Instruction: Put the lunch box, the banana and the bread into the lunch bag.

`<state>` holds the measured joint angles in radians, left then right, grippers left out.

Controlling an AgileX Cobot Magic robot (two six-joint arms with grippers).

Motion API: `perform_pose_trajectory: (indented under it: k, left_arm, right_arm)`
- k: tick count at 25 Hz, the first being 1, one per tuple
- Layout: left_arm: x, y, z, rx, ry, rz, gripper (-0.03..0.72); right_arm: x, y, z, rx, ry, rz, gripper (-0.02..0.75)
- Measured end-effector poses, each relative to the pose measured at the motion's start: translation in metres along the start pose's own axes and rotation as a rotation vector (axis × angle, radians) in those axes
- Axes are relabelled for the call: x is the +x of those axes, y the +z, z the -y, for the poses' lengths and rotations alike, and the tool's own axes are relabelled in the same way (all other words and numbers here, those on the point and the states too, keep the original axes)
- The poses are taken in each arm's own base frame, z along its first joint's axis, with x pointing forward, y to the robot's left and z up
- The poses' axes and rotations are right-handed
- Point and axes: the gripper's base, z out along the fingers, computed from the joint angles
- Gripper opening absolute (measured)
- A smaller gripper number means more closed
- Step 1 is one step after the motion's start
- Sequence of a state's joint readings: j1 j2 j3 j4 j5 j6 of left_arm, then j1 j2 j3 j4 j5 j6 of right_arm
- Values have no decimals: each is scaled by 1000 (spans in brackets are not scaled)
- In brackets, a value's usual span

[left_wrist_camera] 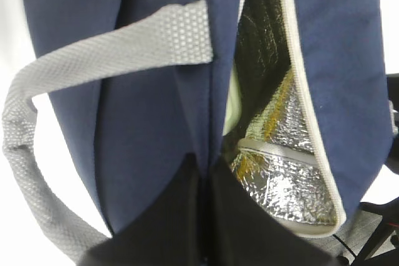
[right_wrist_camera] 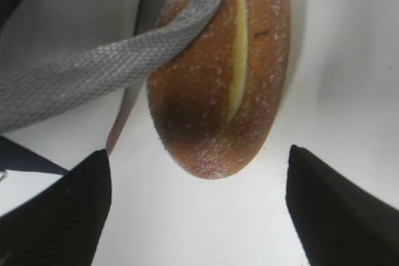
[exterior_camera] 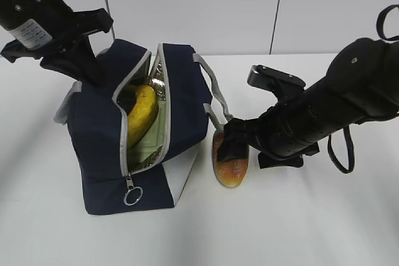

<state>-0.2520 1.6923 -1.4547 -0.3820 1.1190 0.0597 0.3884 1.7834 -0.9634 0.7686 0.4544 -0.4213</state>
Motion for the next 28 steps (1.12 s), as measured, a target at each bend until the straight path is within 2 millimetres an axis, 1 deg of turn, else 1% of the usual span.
perform_pose_trajectory:
  k: [2, 5, 10, 13, 15, 20, 24, 26, 28]
  left_arm:
    - [0, 0, 0, 0, 0, 0, -2]
    - [0, 0, 0, 0, 0, 0, -2]
    - [0, 0, 0, -2, 1, 0, -2]
    - [0, 0, 0, -3, 1, 0, -2]
    - [0, 0, 0, -5, 2, 0, -2]
    - [0, 0, -1, -6, 3, 0, -2]
    - [0, 0, -1, -6, 3, 0, -2]
    - [0, 0, -1, -6, 3, 0, -2]
    - [0, 0, -1, -6, 3, 0, -2]
  right_arm:
    - [-1, 9, 4, 11, 10, -13, 650]
    - [-7, 21, 7, 17, 14, -18, 650]
    - [-23, 31, 6, 10, 14, -1, 650]
    - [-26, 37, 7, 7, 18, -10, 647]
    - [-26, 38, 7, 5, 18, -12, 629]
    - [-26, 37, 7, 1, 25, -21, 514]
    - [-26, 34, 16, -7, 52, -48, 498]
    - [-27, 30, 25, -11, 76, -72, 498]
    - [-28, 24, 39, -11, 104, -94, 496]
